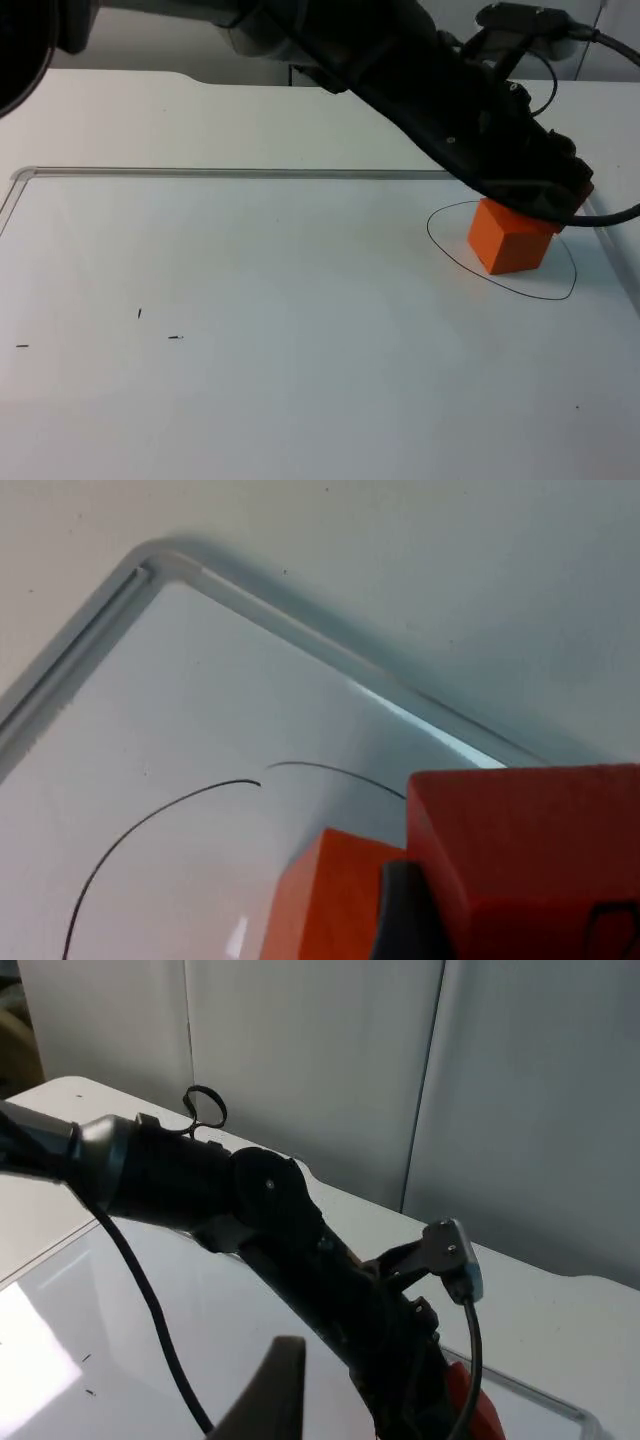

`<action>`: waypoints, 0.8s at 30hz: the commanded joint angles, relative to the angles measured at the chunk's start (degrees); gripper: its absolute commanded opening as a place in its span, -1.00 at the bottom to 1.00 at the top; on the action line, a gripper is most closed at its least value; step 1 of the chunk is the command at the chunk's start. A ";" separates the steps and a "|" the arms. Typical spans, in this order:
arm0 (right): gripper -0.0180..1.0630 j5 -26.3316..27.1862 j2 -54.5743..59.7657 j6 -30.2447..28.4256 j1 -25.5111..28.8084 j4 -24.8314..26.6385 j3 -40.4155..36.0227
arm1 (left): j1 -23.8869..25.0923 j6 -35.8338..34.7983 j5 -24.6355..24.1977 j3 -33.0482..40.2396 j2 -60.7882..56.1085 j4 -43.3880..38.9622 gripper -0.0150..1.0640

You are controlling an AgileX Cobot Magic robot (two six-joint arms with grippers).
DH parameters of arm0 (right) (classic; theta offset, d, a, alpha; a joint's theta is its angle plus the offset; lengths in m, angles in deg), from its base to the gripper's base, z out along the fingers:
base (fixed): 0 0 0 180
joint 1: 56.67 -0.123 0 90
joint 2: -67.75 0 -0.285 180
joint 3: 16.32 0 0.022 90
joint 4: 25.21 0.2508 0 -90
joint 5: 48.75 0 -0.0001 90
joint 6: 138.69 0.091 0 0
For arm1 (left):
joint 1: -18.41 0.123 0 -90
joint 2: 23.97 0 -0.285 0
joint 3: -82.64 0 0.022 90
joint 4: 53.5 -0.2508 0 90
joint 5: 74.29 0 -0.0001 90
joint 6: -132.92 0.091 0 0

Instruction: Pick up one cube with the left hand and another cube with the right hand. First place the cube in the right hand at the target position, then stack the cube in the left hand on top.

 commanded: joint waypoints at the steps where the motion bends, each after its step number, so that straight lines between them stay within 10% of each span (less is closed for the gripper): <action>1: 0.78 0.34 -0.26 -0.13 -0.21 0.10 -0.37 | -0.28 -0.49 -0.44 0.16 -1.99 -2.17 -0.97; 17: 0.78 3.93 -0.48 -0.01 -0.21 0.10 -3.62 | -0.28 1.42 5.44 1.92 -9.14 3.34 -0.97; 21: 0.78 3.93 -0.48 -0.01 -0.21 0.10 -3.62 | -0.17 14.78 8.39 8.36 -11.96 17.67 -0.97; 24: 0.78 3.93 -0.48 -0.01 -0.21 0.10 -3.62 | -0.17 39.66 10.80 17.89 -16.35 36.81 -0.97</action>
